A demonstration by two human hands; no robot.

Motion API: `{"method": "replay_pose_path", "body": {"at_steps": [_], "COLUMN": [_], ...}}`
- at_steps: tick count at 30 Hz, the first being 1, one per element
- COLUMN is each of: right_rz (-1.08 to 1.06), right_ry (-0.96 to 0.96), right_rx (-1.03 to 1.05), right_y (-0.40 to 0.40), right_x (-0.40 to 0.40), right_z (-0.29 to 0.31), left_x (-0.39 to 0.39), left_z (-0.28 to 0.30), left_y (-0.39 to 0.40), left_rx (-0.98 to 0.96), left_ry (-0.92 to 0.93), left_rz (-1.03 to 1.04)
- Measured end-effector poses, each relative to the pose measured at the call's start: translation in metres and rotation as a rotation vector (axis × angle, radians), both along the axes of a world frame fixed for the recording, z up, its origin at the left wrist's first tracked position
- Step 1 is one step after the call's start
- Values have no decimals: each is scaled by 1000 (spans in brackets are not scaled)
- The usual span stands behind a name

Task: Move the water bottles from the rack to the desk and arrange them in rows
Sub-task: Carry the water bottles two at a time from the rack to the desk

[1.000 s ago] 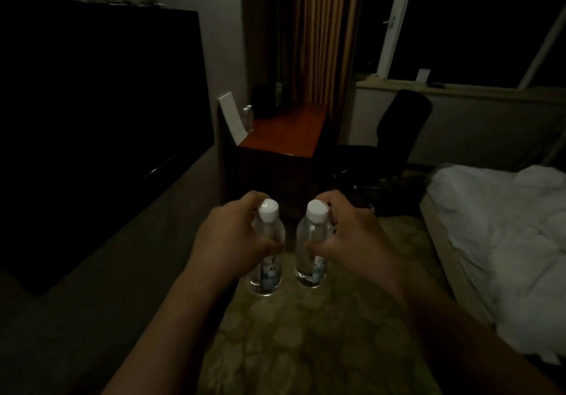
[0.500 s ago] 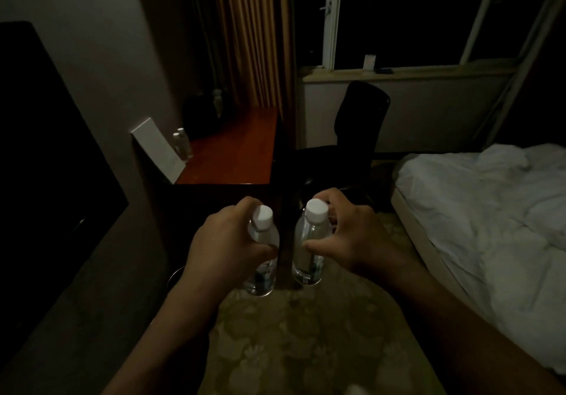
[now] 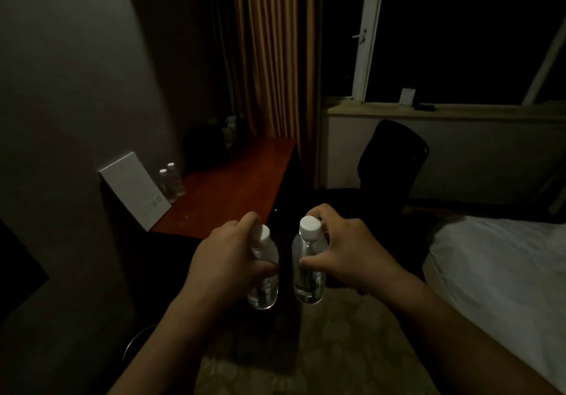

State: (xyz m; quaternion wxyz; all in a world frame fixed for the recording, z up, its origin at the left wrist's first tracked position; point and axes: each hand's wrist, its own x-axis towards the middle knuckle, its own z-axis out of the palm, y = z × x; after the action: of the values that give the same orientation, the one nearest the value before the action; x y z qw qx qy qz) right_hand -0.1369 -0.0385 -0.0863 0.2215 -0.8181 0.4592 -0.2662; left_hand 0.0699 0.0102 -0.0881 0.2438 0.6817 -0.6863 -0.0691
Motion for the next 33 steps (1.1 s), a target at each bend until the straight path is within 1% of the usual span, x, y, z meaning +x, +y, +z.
{"method": "replay_pose_path", "body": {"at_steps": [7, 14, 23, 27, 33], "right_rz": [84, 178, 282, 332, 464], "right_ry": [7, 29, 30, 25, 56], "right_rx": [62, 77, 97, 133, 182], "right_y": [-144, -295, -490, -561, -665], "right_x": [2, 42, 122, 161, 235], "right_z": [-8, -22, -16, -19, -36], "left_x": [-7, 21, 96, 132, 187], "left_z": [-4, -22, -17, -17, -36], "left_y": [-128, -264, -442, -504, -582], "left_rx": [17, 24, 13, 29, 60], "left_ry": [0, -12, -37, -42, -34], "left_rz": [95, 188, 317, 392, 542]}}
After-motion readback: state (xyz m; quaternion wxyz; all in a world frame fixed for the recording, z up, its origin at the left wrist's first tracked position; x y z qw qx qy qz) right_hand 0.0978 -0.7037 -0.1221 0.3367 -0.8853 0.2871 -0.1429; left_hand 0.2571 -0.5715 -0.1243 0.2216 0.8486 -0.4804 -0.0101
